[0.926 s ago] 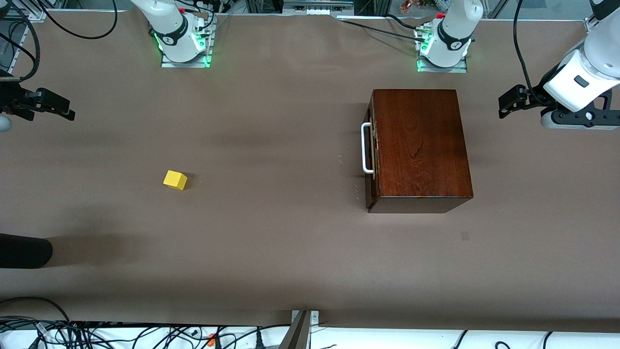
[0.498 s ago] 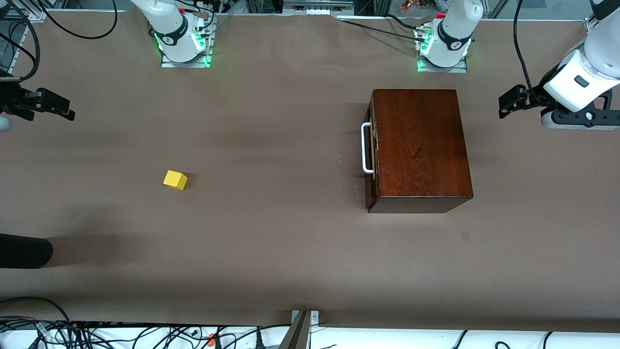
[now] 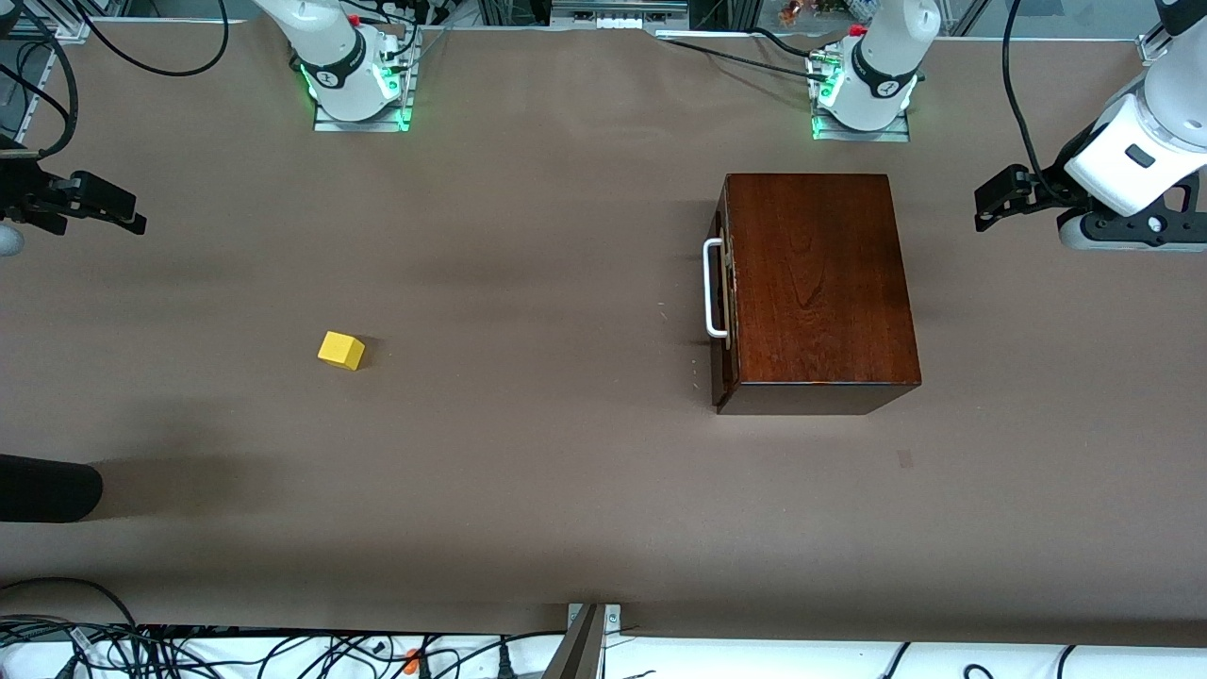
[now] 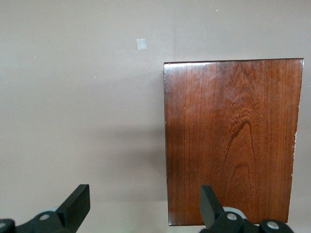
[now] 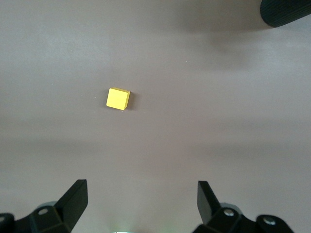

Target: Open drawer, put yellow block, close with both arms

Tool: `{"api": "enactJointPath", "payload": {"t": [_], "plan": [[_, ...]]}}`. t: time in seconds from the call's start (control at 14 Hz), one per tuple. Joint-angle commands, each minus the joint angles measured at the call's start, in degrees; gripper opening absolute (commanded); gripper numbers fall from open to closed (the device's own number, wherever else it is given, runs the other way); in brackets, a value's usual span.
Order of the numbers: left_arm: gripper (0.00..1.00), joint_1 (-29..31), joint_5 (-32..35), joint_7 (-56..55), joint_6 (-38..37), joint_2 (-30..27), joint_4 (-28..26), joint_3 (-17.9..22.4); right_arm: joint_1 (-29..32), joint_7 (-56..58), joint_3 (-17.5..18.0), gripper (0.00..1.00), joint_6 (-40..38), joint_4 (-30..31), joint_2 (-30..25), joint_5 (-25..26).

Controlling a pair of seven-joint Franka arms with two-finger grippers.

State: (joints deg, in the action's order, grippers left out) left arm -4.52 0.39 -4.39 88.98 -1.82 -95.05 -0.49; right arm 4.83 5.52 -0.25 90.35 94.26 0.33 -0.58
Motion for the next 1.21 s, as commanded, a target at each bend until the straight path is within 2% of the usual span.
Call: {"api": "enactJointPath", "payload": {"t": [0.0, 0.36, 0.5, 0.71, 1.0, 1.14], "plan": [[1.0, 0.39, -3.1, 0.69, 0.05, -0.29, 0.74, 0.32, 0.79, -0.16, 0.51, 1.0, -1.14, -1.1, 0.28, -0.74], [1.0, -1.1, -3.64, -2.09, 0.75, 0.85, 1.36, -0.99, 0.71, -0.34, 0.51, 1.0, -1.05, -1.1, 0.37, -0.74], [1.0, -1.28, -3.29, -7.11, 0.84, 1.46, 1.36, -4.85, 0.71, -0.43, 0.51, 1.0, -1.05, -1.1, 0.28, -0.74], [1.0, -1.37, -1.98, -16.41, 2.5, 3.31, 1.54, -13.27, 0.71, -0.43, 0.6, 1.0, -1.05, -1.1, 0.28, -0.83], [1.0, -1.98, 3.02, -31.44, 3.3, 6.55, 1.97, -26.37, 0.71, -0.43, 0.6, 1.0, -1.05, -1.1, 0.28, -0.83], [1.0, -4.87, 7.23, -40.04, 4.36, 10.67, 5.21, -29.9, 0.71, -0.43, 0.6, 1.0, -1.05, -1.1, 0.28, -0.83]]}}
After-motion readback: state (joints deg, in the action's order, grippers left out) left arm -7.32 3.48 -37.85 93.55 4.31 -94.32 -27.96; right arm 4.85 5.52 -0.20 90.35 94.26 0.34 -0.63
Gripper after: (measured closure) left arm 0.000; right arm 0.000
